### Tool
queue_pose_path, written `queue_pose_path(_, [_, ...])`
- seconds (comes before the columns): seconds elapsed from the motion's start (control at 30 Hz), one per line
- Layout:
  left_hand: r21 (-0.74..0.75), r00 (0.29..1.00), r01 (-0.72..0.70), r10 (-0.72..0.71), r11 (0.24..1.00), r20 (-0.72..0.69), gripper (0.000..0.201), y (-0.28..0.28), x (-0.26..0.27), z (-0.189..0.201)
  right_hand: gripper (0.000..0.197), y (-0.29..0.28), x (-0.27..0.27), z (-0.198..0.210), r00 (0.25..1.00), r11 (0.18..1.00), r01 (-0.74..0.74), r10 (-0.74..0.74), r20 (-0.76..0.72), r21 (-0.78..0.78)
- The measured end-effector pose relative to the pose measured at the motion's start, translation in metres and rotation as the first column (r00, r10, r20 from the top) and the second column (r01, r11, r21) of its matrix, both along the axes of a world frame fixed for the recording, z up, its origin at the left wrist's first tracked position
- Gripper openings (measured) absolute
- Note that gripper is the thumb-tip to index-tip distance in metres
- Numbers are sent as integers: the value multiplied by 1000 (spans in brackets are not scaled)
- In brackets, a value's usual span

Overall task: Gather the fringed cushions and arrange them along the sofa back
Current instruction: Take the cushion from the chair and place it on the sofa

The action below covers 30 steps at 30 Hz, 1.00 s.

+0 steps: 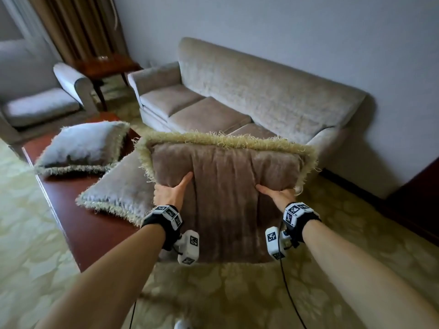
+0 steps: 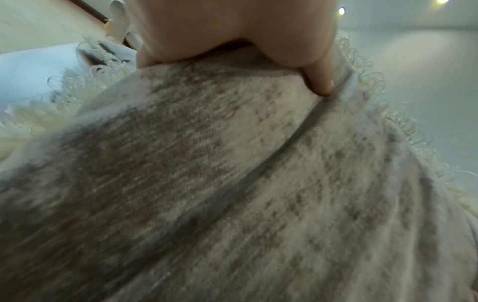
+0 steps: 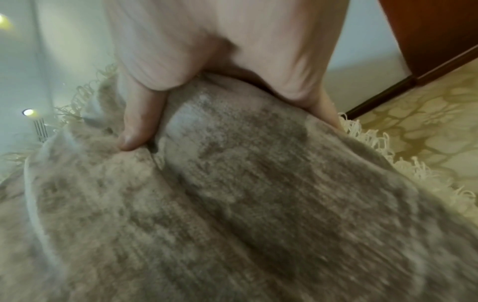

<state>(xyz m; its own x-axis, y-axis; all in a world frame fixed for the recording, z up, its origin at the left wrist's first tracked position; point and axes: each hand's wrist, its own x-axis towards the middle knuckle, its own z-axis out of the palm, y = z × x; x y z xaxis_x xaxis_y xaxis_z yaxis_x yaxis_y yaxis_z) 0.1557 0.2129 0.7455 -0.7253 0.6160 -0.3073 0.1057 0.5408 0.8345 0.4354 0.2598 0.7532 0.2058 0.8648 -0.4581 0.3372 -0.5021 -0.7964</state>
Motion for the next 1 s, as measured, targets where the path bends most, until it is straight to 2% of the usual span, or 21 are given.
queue_pose_path(0.1, [42, 1000, 9, -9, 999, 1, 116, 38, -4, 13, 126, 25, -3, 27, 998, 1000, 11, -12, 55, 24])
queue_pose_path(0.13, [53, 1000, 12, -12, 999, 4, 117, 51, -7, 15, 122, 36, -4, 30, 998, 999, 7, -10, 64, 41])
queue_pose_path(0.23, [75, 1000, 20, -22, 997, 22, 119, 103, -18, 21, 134, 86, -14, 30, 998, 996, 51, -53, 16, 73])
queue_pose_path(0.37, [147, 993, 69, -83, 987, 90, 129, 173, -33, 25, 110, 151, -23, 30, 996, 992, 86, -85, -7, 96])
queue_pose_path(0.47, [152, 989, 101, -116, 983, 94, 130, 225, -36, 30, 100, 197, -21, 29, 995, 989, 104, -104, -7, 104])
queue_pose_path(0.57, [176, 985, 127, -145, 976, 92, 131, 267, -32, 34, 100, 227, -16, 29, 991, 987, 135, -134, -15, 83])
queue_pose_path(0.73, [151, 974, 169, -188, 974, 123, 114, 333, -11, 35, 111, 283, 0, 29, 975, 971, 224, -224, -11, 81])
queue_pose_path(0.9, [104, 956, 261, -272, 960, 114, 115, 406, 18, 28, 110, 350, 35, 22, 970, 968, 243, -244, 5, 59])
queue_pose_path(1.0, [113, 951, 282, -293, 953, 95, 110, 453, 42, 29, 108, 392, 56, 27, 973, 971, 232, -232, -4, 56])
